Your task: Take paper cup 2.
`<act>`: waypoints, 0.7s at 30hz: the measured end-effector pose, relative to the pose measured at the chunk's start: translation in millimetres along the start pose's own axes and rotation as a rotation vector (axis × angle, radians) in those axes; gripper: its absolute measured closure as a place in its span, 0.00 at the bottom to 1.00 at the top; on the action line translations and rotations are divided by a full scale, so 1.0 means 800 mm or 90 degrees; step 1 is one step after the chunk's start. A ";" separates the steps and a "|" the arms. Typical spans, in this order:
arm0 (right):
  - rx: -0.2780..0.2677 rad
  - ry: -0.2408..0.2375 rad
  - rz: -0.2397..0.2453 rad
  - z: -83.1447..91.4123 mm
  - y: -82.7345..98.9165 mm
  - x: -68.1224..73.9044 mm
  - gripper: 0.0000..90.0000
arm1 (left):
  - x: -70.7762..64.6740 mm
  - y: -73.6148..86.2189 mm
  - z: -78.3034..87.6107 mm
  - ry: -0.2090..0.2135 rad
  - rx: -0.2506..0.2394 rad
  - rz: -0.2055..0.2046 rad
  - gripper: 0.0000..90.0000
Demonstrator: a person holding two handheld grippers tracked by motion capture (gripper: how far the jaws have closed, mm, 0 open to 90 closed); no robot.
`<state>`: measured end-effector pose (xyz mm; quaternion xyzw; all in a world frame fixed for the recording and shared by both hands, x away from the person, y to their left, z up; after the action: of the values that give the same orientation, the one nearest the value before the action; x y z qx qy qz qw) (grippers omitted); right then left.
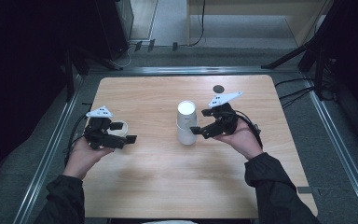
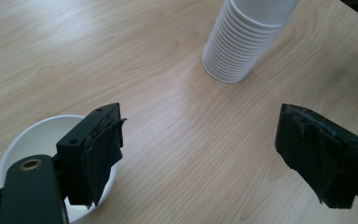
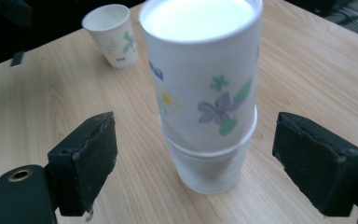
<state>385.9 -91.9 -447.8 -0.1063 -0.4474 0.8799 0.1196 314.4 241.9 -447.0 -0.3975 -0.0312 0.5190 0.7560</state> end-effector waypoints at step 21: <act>0.121 -0.023 0.078 -0.032 -0.065 -0.017 0.24 | -0.031 0.012 -0.032 0.058 0.037 -0.037 0.17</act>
<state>412.5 -47.2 -419.4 -0.1055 -0.3568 0.9257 0.0672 307.5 208.4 -461.4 -0.3975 0.0068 0.4786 0.7829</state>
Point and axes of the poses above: each handheld gripper's, and its own axes: z roughly backward along the jaws, y roughly out of its underside, x roughly to its left, the point moved 3 cm from there along -z, roughly forward along the jaws, and after that the axes turned 15 degrees about z, right-handed, at the moved point
